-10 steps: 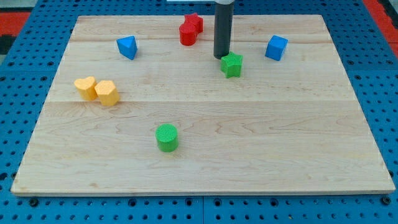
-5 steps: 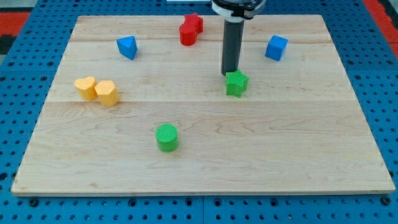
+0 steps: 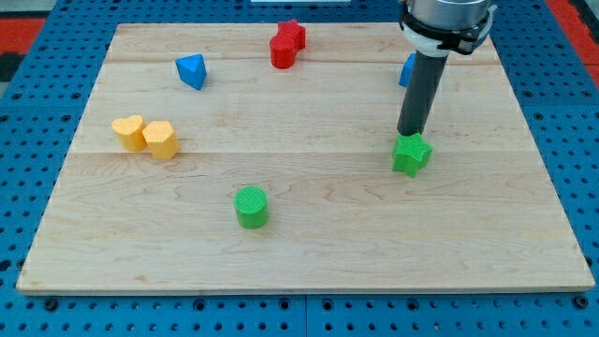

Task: Move the green star to the right of the green circle

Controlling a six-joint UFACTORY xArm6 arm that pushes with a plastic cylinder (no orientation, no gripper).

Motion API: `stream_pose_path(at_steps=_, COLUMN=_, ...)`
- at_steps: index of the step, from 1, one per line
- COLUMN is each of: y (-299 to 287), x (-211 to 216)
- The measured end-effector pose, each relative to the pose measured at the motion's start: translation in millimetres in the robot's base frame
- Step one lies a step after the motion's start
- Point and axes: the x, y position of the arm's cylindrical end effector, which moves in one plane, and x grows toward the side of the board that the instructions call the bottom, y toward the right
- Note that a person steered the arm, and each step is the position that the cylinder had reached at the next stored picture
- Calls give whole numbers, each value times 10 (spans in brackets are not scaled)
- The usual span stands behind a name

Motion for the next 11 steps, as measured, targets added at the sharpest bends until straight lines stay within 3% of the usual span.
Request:
stream_pose_path(at_steps=5, y=171, x=24)
stream_pose_path(at_steps=7, y=-747, x=737)
stream_pose_path(at_steps=9, y=366, x=735)
stream_pose_path(at_steps=10, y=510, x=965)
stream_pose_path(at_steps=11, y=-109, x=1027)
